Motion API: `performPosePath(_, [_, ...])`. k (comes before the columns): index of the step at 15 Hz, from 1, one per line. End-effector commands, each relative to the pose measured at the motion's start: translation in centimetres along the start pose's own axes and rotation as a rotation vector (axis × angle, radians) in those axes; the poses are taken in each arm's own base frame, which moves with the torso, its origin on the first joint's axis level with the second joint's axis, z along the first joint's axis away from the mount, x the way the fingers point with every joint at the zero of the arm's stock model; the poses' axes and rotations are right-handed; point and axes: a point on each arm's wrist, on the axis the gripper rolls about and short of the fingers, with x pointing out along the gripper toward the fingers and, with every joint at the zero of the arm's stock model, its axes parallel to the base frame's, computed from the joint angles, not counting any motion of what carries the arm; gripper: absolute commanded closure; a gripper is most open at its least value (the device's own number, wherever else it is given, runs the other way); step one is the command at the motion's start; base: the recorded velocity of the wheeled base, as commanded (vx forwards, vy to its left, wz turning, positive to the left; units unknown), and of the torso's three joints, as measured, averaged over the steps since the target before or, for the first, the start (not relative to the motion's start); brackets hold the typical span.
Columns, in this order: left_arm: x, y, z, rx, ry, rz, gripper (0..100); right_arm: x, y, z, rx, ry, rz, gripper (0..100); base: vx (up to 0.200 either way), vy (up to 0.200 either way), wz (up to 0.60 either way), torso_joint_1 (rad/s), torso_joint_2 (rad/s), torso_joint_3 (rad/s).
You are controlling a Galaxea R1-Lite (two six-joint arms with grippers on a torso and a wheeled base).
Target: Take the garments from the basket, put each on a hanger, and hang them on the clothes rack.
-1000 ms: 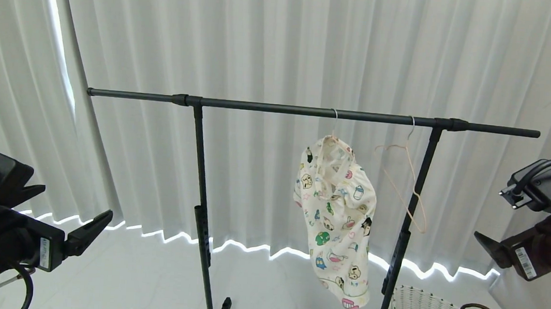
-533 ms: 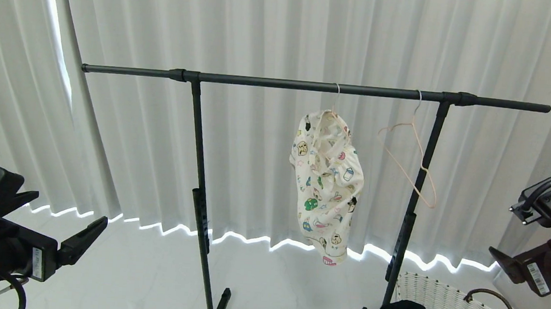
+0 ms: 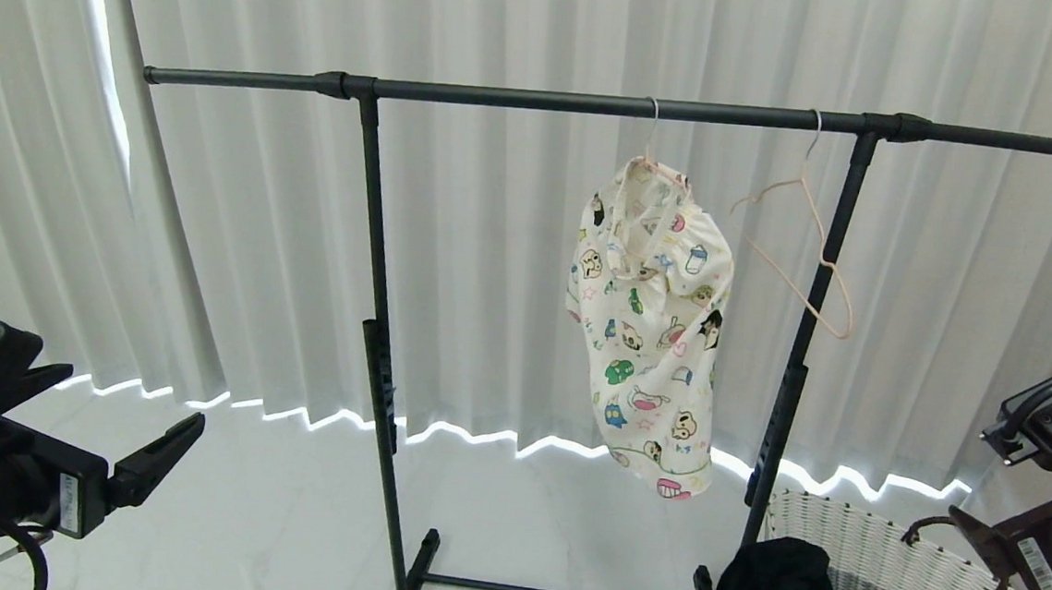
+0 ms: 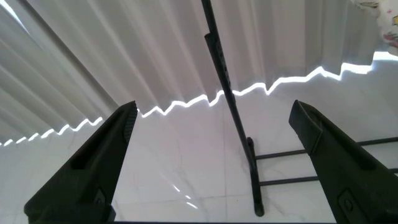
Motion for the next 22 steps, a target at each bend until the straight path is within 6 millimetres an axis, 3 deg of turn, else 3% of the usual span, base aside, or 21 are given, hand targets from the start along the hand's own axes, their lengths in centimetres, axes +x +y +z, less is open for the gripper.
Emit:
performPosePath(1, [0.0, 0.0, 0.0, 0.0, 0.002, -0.001, 0, 0.0, 0.0, -0.1, -0.003, 0.003, 0.001, 0, 0.0, 0.0, 0.0, -0.178, 0.46, 0.29])
performPosePath(6, [0.1, -0.1, -0.1, 0.001, 0.007, -0.004, 0, 0.2, 0.5, -1.0, -0.002, 0.031, 0.015, 0, 0.0, 0.0, 0.0, -0.144, 0.43, 0.286])
performPosePath(9, [0.4, -0.1, -0.2, -0.022, 0.02, -0.013, 0, 1.2, 1.7, -2.6, 0.059, 0.116, 0.039, 0, 0.0, 0.0, 0.0, -0.035, 0.12, 0.079])
performPosePath(13, [0.8, 0.1, 0.3, -0.071, 0.013, -0.012, 0, 3.3, 3.7, -4.2, 0.119, 0.158, 0.052, 0, 0.2, 0.0, 0.0, -0.004, 0.02, 0.019])
performPosePath(17, [1.6, 0.1, 0.3, -0.071, 0.035, -0.022, 0, 5.1, 5.5, -4.9, 0.098, 0.188, 0.213, 0, 0.2, 0.0, 0.0, 0.005, 0.0, 0.004])
performPosePath(22, [2.2, -1.0, 1.1, -0.034, 0.012, -0.103, 0, 9.4, 8.5, -6.4, 0.046, 0.327, 0.261, 0, 0.16, 0.0, 0.0, 0.004, 0.0, 0.001])
